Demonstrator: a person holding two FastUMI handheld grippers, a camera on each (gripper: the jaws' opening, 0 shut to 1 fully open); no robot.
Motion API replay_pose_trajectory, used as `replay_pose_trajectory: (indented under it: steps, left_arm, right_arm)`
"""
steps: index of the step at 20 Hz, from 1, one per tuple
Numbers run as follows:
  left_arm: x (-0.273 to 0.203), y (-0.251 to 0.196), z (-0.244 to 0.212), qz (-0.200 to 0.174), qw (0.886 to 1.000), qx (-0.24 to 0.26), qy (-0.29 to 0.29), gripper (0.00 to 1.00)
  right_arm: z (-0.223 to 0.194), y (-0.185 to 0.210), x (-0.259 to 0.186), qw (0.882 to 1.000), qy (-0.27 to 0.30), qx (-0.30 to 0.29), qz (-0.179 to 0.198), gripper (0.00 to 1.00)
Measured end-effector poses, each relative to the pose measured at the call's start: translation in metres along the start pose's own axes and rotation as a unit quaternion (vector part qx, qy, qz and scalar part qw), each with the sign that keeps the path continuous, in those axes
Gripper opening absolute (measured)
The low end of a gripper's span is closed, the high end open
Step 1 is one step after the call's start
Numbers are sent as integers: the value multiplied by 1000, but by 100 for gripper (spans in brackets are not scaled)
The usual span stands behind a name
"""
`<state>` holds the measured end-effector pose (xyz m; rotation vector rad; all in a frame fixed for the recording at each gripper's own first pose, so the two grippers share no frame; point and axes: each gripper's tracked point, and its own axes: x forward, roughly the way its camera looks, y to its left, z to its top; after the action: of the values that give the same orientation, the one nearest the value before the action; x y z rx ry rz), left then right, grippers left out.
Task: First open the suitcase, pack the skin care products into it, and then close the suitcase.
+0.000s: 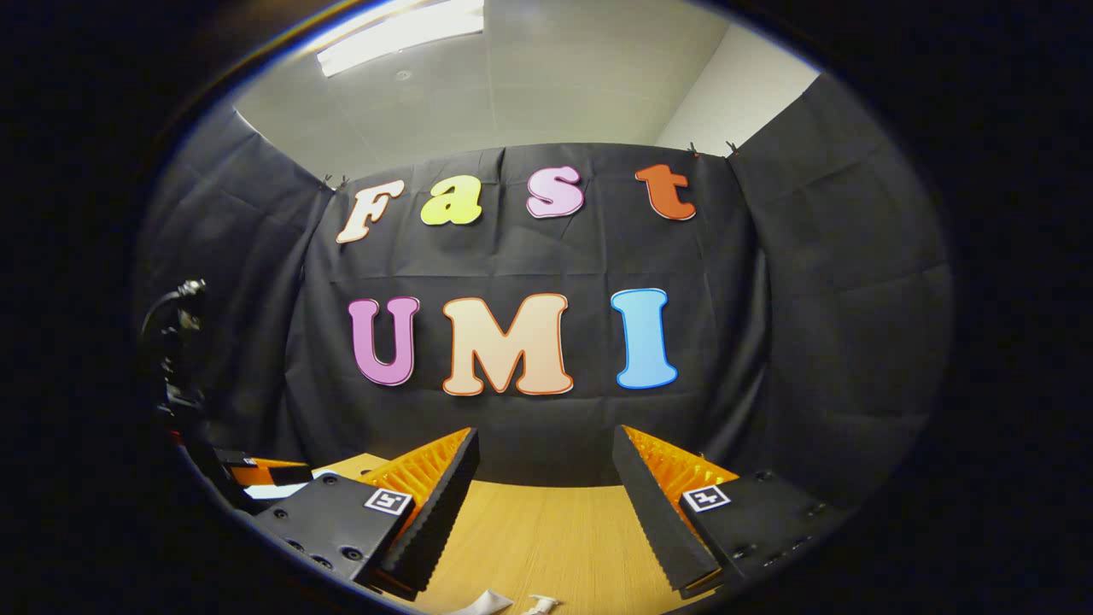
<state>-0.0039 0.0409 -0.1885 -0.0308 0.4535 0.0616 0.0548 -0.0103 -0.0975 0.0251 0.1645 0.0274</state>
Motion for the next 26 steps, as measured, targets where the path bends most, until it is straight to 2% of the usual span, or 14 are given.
replay_pose_trajectory:
  steps: [3,8,12,17,18,19,26]
  left_arm:
    - [20,10,-44,-16,998,0,65,95]
    - [46,10,-90,-43,991,19,125,95]
    - [62,8,-136,-54,980,25,192,95]
    - [75,15,-182,-55,963,35,262,94]
    - [78,11,-188,-57,960,34,272,90]
    - [80,9,-193,-59,958,35,278,87]
    - [82,3,-219,-66,943,48,322,86]
  right_arm:
    - [-7,1,-6,1000,12,-12,-25,99]
    - [-23,-6,-16,997,36,-31,-66,98]
    - [-32,-11,-24,994,49,-43,-90,99]
    - [-42,-8,-26,991,66,-67,-93,100]
    - [-45,-7,-26,991,68,-72,-91,100]
    - [-45,-7,-25,991,69,-76,-90,100]
    - [-51,-15,-21,990,75,-87,-88,100]
